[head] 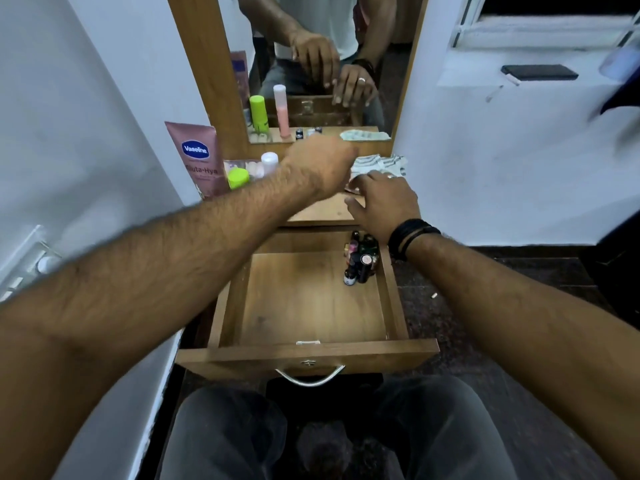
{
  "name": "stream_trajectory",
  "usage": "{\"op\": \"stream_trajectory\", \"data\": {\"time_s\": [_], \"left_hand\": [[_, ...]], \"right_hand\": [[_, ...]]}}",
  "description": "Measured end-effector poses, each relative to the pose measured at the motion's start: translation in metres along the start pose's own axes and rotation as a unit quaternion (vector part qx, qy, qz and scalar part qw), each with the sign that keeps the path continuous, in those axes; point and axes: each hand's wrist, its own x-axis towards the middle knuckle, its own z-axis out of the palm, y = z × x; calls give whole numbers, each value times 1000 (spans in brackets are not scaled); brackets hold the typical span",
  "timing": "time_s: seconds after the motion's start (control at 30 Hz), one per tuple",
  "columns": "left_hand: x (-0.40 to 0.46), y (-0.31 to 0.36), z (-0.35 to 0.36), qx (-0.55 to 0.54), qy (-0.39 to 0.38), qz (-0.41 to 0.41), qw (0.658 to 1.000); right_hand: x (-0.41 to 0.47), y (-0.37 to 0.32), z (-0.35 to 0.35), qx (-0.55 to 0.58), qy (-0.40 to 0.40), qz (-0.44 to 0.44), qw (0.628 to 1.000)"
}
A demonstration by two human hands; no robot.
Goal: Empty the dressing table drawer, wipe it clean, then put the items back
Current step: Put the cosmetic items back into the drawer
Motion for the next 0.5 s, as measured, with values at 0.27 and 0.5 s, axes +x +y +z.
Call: {"op": "stream_trajectory", "data": {"time_s": [0.27, 0.5], "left_hand": [[56, -37, -7, 85, -103, -60, 989], [82, -57, 16, 91, -134, -73, 984]], "right_hand": [[82, -11, -5, 13, -55, -20, 998], [120, -16, 9, -14, -99, -37, 994]]}}
